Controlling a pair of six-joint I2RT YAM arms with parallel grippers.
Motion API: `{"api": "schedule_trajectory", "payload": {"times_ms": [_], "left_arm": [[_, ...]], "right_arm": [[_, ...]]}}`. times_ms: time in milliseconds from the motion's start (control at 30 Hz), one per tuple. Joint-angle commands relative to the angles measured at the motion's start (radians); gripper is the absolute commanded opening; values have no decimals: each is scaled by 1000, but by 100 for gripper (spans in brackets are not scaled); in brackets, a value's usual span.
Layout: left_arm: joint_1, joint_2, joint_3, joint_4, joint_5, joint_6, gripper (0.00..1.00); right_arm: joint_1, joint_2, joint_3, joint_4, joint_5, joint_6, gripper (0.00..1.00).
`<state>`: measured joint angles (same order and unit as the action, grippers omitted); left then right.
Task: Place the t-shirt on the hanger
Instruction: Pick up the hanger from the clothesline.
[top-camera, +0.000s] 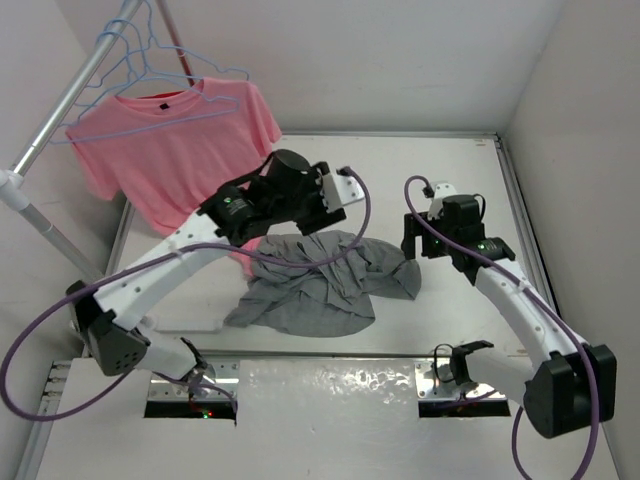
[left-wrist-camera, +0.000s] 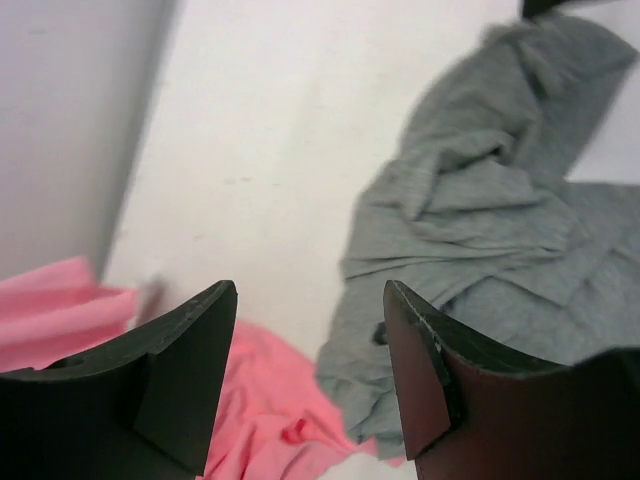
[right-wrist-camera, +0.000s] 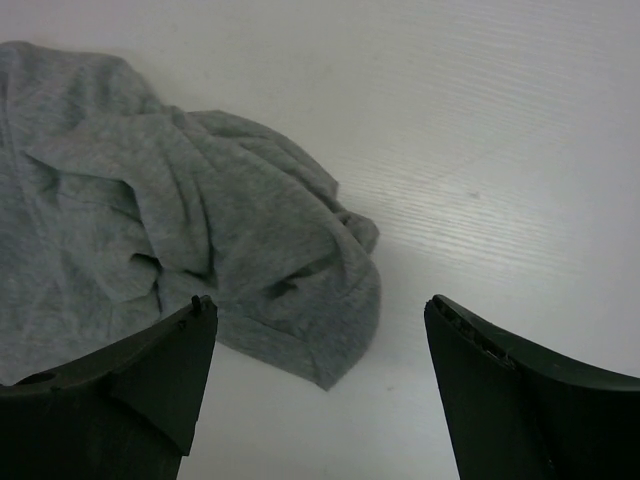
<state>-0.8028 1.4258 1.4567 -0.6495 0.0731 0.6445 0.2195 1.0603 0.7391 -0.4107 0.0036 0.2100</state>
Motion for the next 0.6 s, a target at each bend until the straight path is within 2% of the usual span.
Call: {"api": "schedule_trajectory", "payload": {"times_ms": [0, 133, 267, 333, 400, 433, 467, 500, 567], "left_arm": [[11, -79, 103, -68, -226, -71, 58], [43, -157, 131, 14, -430, -97, 59], [85, -188, 211, 25, -516, -118, 59], [96, -191, 264, 28, -547, -129, 59], [119, -185, 325, 27, -556, -140, 59], [140, -180, 346, 21, -558, -160, 60], [151, -170, 366, 19, -559, -170, 60], [162, -163, 404, 13, -561, -184, 60], [191, -143, 442, 1, -564, -230, 66]], "right_arm": [[17, 42, 63, 114, -143, 11, 82], [35, 27, 71, 199, -174, 17, 82], [60, 47, 103, 292, -275, -7, 80], [110, 113, 198, 309, -292, -55, 79], [181, 186, 368, 294, -306, -144, 79], [198, 279, 444, 268, -329, -168, 79], [217, 332, 600, 257, -397, -188, 79], [221, 386, 676, 253, -439, -187, 80], [222, 553, 902, 257, -510, -163, 80]]}}
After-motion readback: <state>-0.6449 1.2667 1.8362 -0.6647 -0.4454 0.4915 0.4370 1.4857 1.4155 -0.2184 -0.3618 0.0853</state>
